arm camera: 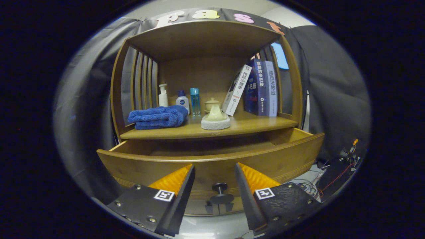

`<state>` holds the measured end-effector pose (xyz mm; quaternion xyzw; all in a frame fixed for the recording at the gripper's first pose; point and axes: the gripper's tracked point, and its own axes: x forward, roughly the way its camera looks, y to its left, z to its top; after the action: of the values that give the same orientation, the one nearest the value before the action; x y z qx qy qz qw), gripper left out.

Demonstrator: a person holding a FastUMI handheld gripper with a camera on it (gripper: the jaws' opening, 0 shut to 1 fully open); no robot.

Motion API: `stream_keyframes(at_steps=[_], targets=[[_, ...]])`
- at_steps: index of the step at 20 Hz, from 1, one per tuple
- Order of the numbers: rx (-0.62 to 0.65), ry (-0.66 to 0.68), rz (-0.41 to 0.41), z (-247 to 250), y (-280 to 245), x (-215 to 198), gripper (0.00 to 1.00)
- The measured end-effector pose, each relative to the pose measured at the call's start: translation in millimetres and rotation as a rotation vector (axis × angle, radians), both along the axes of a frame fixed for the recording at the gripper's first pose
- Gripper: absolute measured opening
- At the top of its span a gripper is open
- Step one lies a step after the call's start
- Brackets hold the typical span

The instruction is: Pull open the drawer, take out the items inside it, and place them on the countertop above the cabinet.

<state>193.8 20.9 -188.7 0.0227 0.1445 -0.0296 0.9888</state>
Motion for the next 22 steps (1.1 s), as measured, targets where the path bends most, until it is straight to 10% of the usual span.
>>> stream_keyframes(at_steps=[22], targets=[[0.090,-0.073,0.073,25,14,75,0.77]])
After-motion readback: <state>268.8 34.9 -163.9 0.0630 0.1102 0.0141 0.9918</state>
